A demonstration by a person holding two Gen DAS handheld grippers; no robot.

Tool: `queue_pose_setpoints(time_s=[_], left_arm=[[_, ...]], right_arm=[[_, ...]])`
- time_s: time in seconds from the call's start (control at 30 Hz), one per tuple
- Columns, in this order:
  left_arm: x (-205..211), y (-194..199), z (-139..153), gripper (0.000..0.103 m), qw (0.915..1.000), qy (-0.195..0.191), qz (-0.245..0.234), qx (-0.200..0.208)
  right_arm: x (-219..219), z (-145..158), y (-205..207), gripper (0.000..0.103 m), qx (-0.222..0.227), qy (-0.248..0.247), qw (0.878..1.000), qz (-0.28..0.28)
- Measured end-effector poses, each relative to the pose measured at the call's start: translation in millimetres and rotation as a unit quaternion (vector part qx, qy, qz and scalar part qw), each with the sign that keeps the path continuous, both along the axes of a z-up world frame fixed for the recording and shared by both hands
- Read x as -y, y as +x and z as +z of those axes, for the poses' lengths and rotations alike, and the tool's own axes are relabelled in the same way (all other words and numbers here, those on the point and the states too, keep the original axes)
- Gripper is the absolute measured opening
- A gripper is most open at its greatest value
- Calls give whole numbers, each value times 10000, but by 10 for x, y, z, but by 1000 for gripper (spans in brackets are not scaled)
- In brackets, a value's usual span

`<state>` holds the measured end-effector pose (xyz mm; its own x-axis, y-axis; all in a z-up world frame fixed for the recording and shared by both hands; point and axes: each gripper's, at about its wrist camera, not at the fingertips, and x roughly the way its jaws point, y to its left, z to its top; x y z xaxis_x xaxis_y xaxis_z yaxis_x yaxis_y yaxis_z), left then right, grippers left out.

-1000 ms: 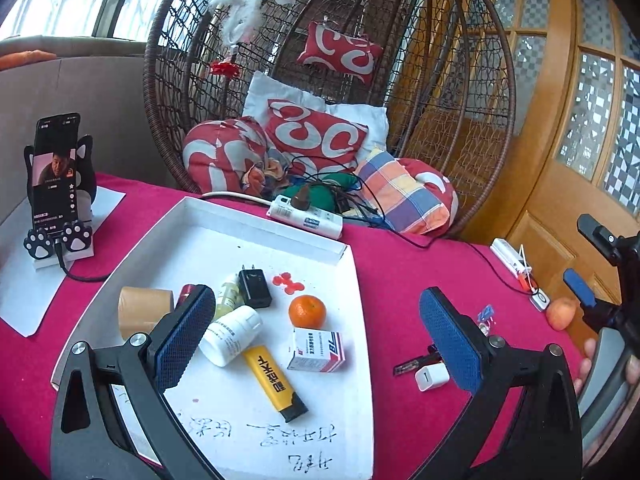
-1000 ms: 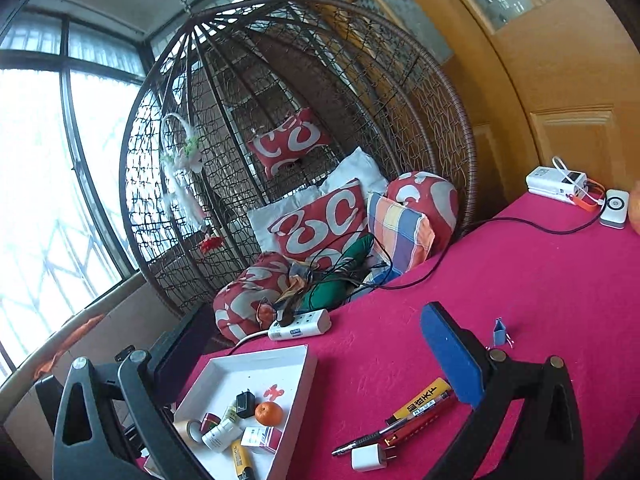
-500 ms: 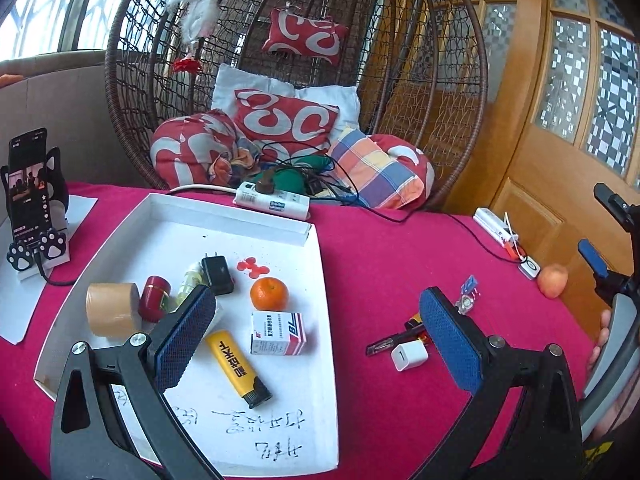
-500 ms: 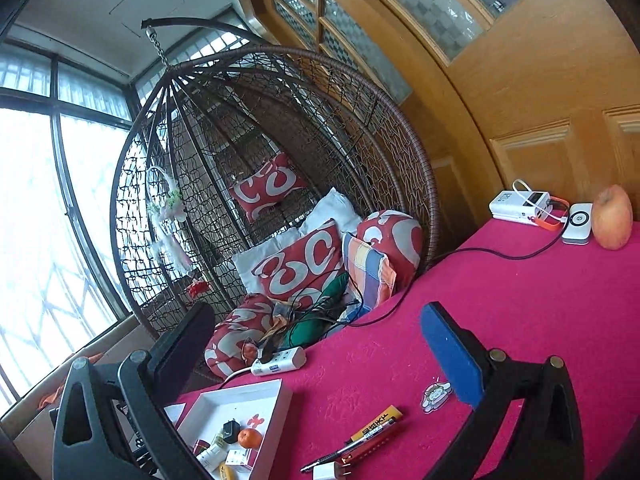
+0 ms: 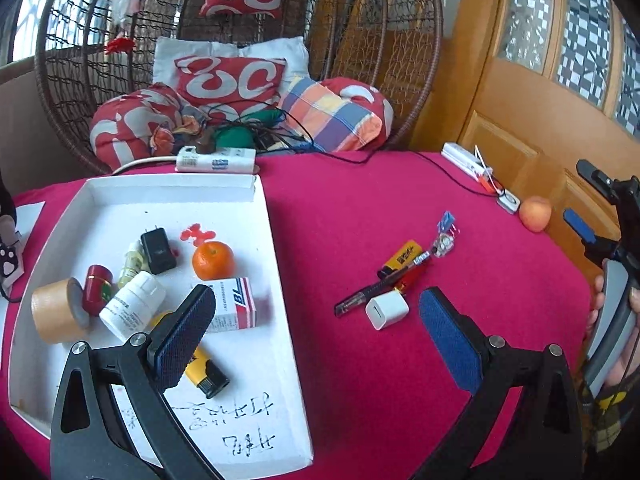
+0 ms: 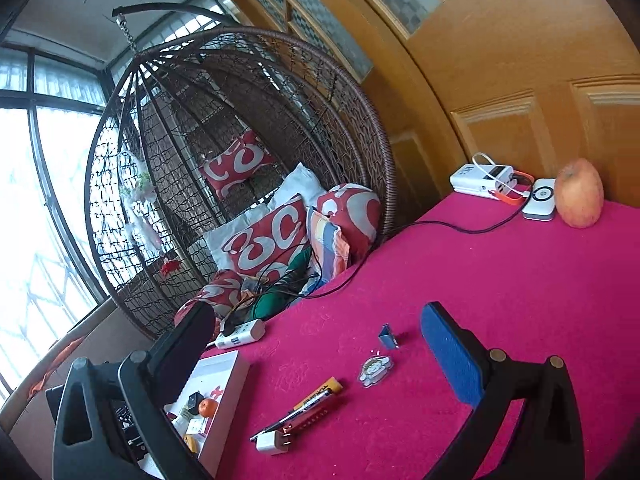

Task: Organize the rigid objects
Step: 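Move both grippers from the tray toward the white plug and cat standee, then grasp the white plug with the left gripper while the right grasps the acrylic cat standee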

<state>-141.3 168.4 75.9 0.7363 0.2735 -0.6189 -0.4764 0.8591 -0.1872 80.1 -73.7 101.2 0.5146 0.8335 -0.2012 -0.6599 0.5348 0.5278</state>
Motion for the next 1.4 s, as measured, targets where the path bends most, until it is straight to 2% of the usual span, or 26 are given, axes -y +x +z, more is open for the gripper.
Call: queue_pose_setpoints(time_s=[0.17,0.33,0.47,0.5,0.53,0.6,0.7,0.8,0.87,0.97,1.03,1.1,1.3,1.37,1.4], left_arm=[[260,338,-202,103,9962,-291,-738,-368],[474,664,-376,102,9945,-521,-590,-693],[533,865,-498,90,9939,-468,-447,-897],[539,902,-534,80,9936,-494,-439,-918],[530,943,-568,73,9931,-531,-419,-962],[493,1005,-618,72,9923,-585,-369,-1026],[460,1056,-668,62,9925,-586,-319,-1025],[439,1060,-678,45,9936,-450,-283,-996],[421,1018,-682,45,9937,-501,-359,-935],[417,936,-693,45,9940,-545,-390,-870],[408,893,-699,45,9940,-599,-394,-825],[408,879,-688,45,9939,-662,-392,-787],[405,851,-674,45,9936,-797,-412,-682],[428,836,-660,45,9937,-800,-450,-649],[441,826,-647,45,9938,-784,-466,-633]], right_arm=[[198,-153,207,103,-406,147,9988,-228],[294,-254,307,103,-509,146,9980,-337],[330,-316,362,103,-539,50,9977,-407],[329,-328,381,103,-517,-23,9977,-437],[309,-342,402,103,-500,-150,9977,-443],[217,-376,467,103,-532,-493,9966,-398],[-38,-440,544,103,-530,-1135,9921,-34],[-459,-516,513,103,-195,-2105,9755,604],[-708,-583,470,103,79,-2567,9624,882],[-1001,-714,457,92,242,-3109,9427,1186],[-1121,-800,492,81,194,-3308,9347,1290],[-1206,-880,526,75,110,-3428,9289,1398],[-1415,-903,449,70,466,-3717,9155,1468],[-1429,-889,403,47,608,-3745,9117,1580],[-1424,-889,374,46,664,-3758,9101,1617]])
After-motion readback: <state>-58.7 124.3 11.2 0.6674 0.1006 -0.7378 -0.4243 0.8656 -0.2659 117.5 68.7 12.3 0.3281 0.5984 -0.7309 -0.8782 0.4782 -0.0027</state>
